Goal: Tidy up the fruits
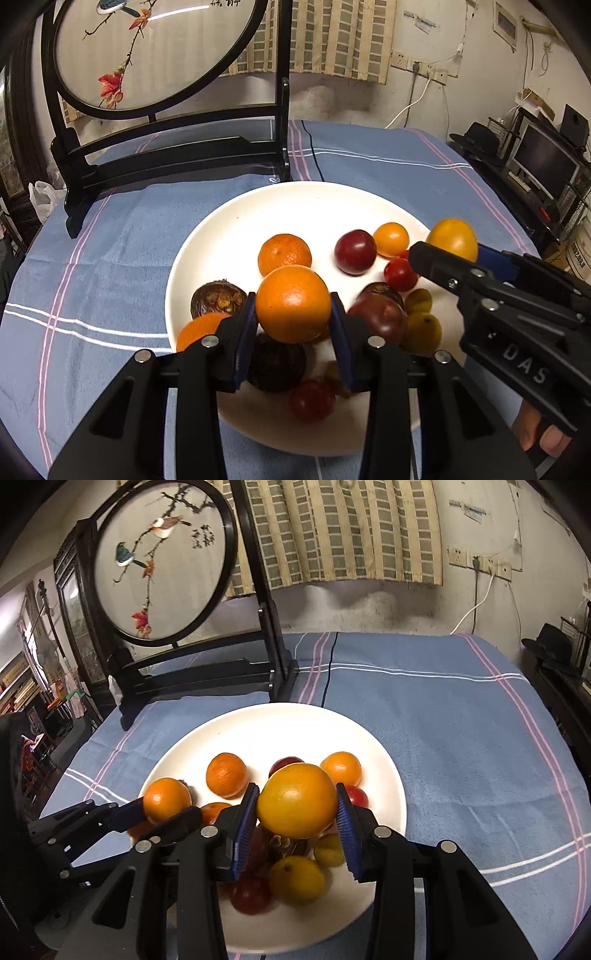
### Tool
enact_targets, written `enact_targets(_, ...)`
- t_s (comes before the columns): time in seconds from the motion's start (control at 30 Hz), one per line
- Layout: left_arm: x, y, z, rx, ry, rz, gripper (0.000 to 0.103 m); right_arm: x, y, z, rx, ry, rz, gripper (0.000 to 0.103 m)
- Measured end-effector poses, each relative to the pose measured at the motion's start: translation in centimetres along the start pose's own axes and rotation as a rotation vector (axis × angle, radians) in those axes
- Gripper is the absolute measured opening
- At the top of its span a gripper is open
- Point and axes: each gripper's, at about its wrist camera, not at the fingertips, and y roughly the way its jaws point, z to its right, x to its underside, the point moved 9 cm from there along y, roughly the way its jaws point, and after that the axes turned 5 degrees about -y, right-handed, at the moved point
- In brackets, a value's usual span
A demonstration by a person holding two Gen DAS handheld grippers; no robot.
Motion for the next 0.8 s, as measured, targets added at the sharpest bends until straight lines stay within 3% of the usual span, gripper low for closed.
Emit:
enact_targets(0.3,-0.3,1.1,-0.2,-0.046,-0.014,-0.017,0.039,0.8,2.0,0.2,-0.043,0.077,-0.057,0.045)
enact_targets(0.33,-0.3,1.1,0.0,-0.04,-0.011,-0.023,0.047,1.0,2.1,0.1,-0.077,0.107,-0.075,0.057)
enact_targets(0.37,-0.3,1.0,0.3,-0.014,-0.011,-0.029,0.053,1.0,1.9,0.1,-0.088,0.127,-0.067,0.061)
enact_targets(0.4,-0.4,0.6,0.4,-0.002,-0.018,-0.024,0.063,0.8,1.4,0.2,-0.09,0.142,-0.046,0.061)
enact_targets(0.5,-0.6,-0.7,0.3,-0.036,-0.018,0.016,0.077,0.6,-0.1,0.1,-0.083,0.122,-0.014,0.061)
enact_targets(0.67,-0.1,-2.8,0.0,-0.052,-0.019,0.042,0.087,1.6,-2.1,0.4,-0.084,0.147,-0.013,0.063)
enact_targets(0.8,1.4,-4.3,-0.4,-0.054,-0.027,0.041,0.089,3.0,-3.8,0.7,-0.049,0.156,-0.007,0.079)
